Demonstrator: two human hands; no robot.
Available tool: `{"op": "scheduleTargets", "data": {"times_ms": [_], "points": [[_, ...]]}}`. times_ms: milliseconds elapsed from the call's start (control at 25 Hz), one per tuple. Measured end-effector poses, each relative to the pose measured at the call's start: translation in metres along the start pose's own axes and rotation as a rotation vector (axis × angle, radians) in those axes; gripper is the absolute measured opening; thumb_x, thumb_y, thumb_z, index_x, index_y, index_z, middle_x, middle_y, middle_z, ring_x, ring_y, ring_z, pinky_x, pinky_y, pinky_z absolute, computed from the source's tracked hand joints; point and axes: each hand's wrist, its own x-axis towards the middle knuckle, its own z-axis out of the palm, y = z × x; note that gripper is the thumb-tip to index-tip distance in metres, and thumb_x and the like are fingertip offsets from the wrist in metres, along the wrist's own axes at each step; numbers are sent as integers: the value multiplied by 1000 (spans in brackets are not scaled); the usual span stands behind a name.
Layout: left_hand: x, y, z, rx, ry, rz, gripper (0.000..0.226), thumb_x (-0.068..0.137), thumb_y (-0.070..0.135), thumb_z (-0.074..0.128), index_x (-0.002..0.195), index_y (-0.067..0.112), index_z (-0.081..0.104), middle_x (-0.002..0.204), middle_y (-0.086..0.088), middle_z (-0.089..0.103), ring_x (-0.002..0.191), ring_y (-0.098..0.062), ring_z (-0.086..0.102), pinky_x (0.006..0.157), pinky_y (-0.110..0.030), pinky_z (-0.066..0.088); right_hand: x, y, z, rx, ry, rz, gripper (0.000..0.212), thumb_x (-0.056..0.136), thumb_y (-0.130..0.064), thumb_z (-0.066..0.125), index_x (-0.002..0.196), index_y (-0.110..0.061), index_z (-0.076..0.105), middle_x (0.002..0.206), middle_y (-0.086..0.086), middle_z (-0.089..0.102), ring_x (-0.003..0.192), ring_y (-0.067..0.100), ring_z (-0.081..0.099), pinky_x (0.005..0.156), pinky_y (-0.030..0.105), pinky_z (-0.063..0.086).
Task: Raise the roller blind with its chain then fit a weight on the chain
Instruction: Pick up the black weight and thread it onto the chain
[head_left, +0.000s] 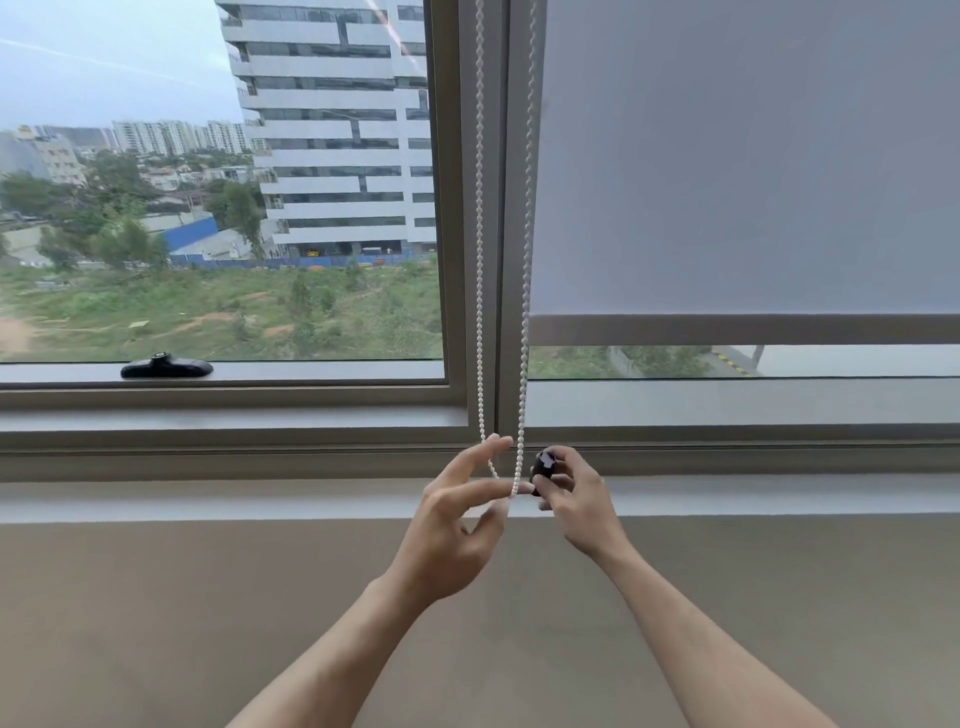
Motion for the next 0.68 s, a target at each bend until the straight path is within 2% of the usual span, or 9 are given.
{"op": "scheduleTargets", "data": {"times_ms": [40,120,240,320,440,520,680], "points": [[1,0,1,-25,6,-11,34,85,-2,58,100,21,78,140,4,55,131,-12,52,96,-24,48,-4,-8,2,-4,-39,-36,28,90,-2,65,96,-29,61,85,-1,65,75,17,63,68,35,57],[3,0,4,-98,25,-69,31,84,1,55,100,15,78,136,2,59,130,-10,52,101,-23,44,-11,-21,6,-13,-95,-98,27,89,-5,68,101,-29,65,86,-3,69,77,13,66,70,33,59],[5,-1,8,-257,68,-210,28,85,5,53,99,8,77,132,-5,63,128,-13,55,106,-35,44,-21,-36,14,-4,-140,-143,29,86,-11,69,107,-32,67,88,-13,73,79,6,69,72,27,58],[5,1,10,-342,96,-236,24,85,6,55,94,5,77,128,-8,66,125,-15,57,105,-42,46,-26,-44,18,17,-146,-164,35,83,-15,67,113,-33,68,92,-14,75,83,6,71,77,29,59],[5,1,8,-381,119,-222,21,83,6,58,88,7,78,122,-7,69,123,-18,60,103,-45,48,-29,-50,19,36,-140,-190,38,84,-12,67,120,-25,67,101,-5,77,95,13,73,84,34,59],[4,2,7,-376,127,-202,19,83,6,60,88,11,78,117,-4,71,120,-19,62,102,-46,49,-31,-52,19,30,-143,-193,38,87,-6,68,121,-22,67,101,-2,77,96,14,73,85,34,59],[3,4,4,-350,149,-146,27,81,5,68,92,29,77,108,10,74,115,-20,65,99,-40,51,-34,-54,24,33,-136,-198,38,88,2,65,120,-17,68,101,2,77,93,15,73,78,23,56]]}}
